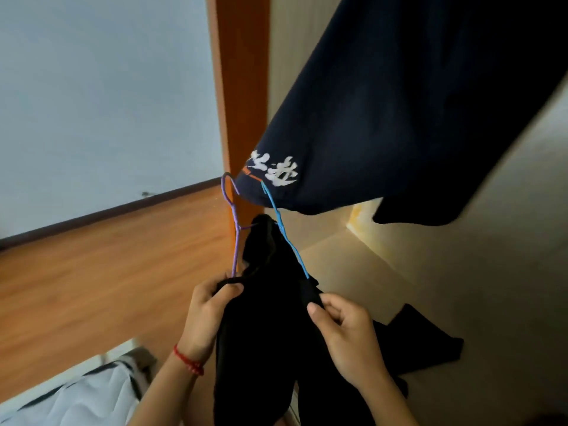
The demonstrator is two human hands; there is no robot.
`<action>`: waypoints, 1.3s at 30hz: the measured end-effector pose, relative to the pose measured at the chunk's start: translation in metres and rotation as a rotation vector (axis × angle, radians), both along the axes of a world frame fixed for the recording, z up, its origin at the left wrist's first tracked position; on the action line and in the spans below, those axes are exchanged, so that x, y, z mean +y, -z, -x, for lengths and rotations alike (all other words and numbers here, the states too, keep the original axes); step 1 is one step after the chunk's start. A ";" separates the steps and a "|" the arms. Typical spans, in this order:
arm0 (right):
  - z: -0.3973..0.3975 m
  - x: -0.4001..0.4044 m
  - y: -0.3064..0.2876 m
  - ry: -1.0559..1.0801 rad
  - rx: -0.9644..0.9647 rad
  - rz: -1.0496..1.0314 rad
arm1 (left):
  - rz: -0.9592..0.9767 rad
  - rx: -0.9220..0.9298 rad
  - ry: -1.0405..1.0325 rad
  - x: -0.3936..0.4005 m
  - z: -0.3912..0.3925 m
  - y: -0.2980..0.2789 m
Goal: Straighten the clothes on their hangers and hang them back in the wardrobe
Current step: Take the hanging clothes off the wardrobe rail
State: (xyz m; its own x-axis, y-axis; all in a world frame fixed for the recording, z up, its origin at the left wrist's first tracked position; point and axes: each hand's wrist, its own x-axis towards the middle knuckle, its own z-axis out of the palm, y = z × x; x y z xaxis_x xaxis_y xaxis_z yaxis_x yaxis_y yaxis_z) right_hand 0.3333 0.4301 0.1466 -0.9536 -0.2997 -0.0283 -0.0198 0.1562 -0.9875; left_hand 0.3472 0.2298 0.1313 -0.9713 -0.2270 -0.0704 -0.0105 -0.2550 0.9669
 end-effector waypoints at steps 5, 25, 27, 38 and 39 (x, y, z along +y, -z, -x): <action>0.009 -0.043 0.004 -0.172 0.032 -0.010 | 0.028 -0.017 -0.192 -0.037 -0.033 0.006; 0.118 -0.259 -0.062 -0.426 0.353 0.187 | 0.317 0.190 -0.727 -0.232 0.013 -0.075; 0.135 -0.293 -0.073 -0.428 0.393 0.195 | 0.346 0.196 -0.749 -0.265 0.028 -0.085; 0.207 -0.460 -0.122 -0.505 0.478 0.196 | 0.525 0.294 -0.988 -0.421 0.065 -0.136; 0.212 -0.473 -0.123 -0.515 0.473 0.216 | 0.551 0.292 -1.020 -0.430 0.063 -0.138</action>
State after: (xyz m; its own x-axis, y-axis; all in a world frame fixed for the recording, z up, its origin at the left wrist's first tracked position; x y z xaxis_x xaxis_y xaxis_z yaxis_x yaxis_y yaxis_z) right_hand 0.1214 -0.0429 0.2694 -0.5860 -0.6655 0.4623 -0.4708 -0.1848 -0.8627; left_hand 0.2837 -0.2004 0.2693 -0.2892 -0.8328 0.4721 0.1943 0.4318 0.8808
